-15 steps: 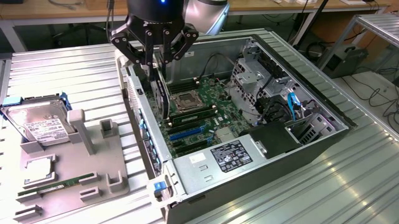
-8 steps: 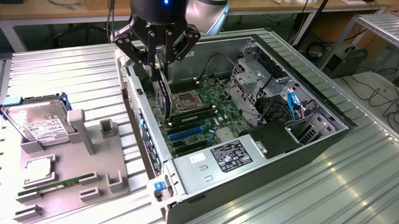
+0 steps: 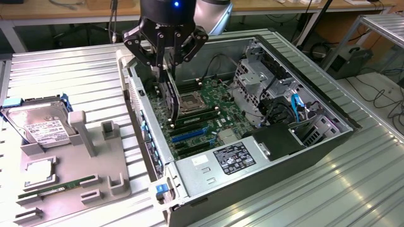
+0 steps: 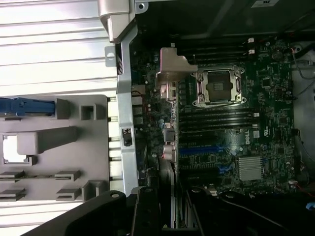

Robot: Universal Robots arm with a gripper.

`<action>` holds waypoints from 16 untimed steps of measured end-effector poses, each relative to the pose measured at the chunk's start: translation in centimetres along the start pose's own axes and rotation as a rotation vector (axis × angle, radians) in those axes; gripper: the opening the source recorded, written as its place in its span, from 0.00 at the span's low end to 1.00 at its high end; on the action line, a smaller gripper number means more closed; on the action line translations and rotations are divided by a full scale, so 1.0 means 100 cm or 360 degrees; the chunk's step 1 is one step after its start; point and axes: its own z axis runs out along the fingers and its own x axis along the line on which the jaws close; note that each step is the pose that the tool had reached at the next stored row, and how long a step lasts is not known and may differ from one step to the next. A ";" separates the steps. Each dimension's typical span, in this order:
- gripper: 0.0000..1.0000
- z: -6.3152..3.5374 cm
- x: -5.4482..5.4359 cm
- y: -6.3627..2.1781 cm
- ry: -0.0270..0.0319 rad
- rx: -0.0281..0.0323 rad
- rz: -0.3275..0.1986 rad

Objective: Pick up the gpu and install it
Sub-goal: 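Pick up the gpu and move the gpu toward the slot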

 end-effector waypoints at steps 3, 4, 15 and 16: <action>0.26 0.0024 -0.004 0.0013 0.00009 0.00000 -0.0001; 0.26 0.0031 -0.006 0.0018 0.00012 0.00000 -0.0001; 0.26 0.0098 -0.018 0.0033 0.00052 0.00003 -0.0003; 0.26 0.0104 -0.019 0.0033 0.00056 0.00003 -0.0003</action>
